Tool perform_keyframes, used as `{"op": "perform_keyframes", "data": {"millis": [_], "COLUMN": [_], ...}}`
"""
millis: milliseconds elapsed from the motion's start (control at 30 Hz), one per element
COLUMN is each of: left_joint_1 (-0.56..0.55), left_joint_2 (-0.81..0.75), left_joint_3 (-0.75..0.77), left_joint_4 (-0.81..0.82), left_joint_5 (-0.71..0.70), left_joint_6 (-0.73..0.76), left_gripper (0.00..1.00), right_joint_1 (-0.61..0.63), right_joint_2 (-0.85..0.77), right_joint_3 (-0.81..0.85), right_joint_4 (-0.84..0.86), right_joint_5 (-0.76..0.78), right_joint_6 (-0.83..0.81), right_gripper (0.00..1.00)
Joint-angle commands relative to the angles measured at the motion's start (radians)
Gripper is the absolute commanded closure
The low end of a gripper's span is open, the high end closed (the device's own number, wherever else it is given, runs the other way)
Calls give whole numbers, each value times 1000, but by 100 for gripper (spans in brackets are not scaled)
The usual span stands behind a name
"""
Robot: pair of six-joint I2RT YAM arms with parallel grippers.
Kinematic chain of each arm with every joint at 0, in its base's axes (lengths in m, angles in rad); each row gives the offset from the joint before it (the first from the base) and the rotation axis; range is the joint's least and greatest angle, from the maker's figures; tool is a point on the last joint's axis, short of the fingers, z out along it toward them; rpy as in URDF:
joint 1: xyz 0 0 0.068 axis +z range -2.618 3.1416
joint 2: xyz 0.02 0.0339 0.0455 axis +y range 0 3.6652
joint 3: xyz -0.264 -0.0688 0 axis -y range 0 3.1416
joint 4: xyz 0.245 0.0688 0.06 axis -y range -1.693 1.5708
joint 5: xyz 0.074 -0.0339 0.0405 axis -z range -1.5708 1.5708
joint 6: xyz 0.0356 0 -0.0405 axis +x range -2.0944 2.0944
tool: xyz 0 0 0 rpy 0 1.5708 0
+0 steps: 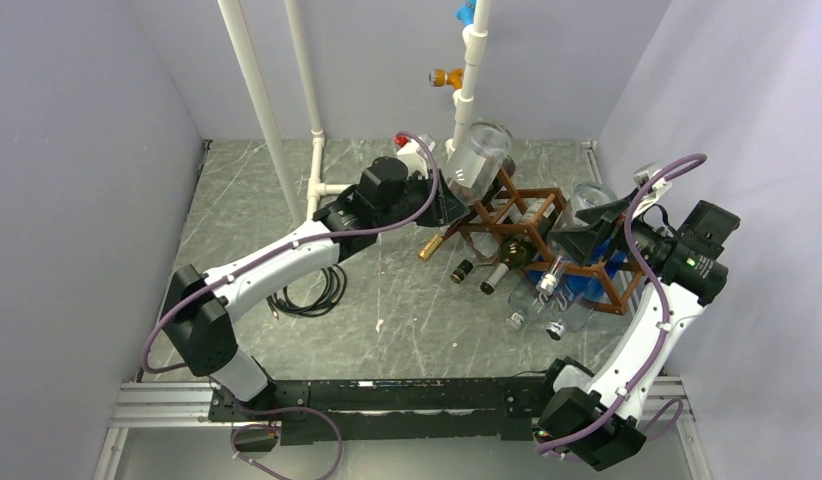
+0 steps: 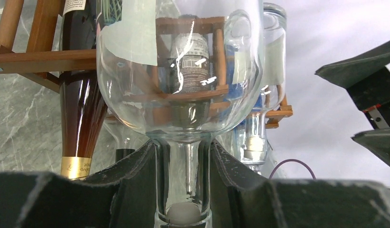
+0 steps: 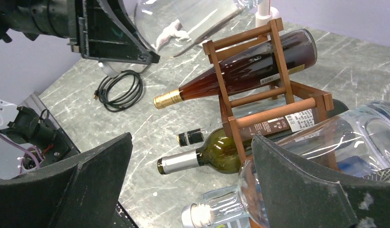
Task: Take the wine bottle off the wine rack
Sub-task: Pick up the wine bottle from the wine rack.
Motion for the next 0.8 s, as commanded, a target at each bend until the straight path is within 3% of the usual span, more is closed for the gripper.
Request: {"op": "perform_keyframes", "data": {"millis": [0, 400, 767], "left_joint_1": [-2, 5, 10], "left_joint_2": [-156, -298, -474], "left_joint_3": [37, -44, -123], "left_joint_4": [287, 180, -75], "left_joint_5": [6, -14, -29], "left_joint_6": [22, 69, 141], "left_gripper": [100, 100, 100], "right_joint_1": [-5, -5, -5], "right_joint_2": [-16, -13, 16], "right_joint_3": [-4, -9, 10], "right_joint_4": [37, 50, 82], "right_joint_5": [-26, -18, 11], "right_joint_6": [4, 10, 11], "right_gripper": [0, 0, 0]}}
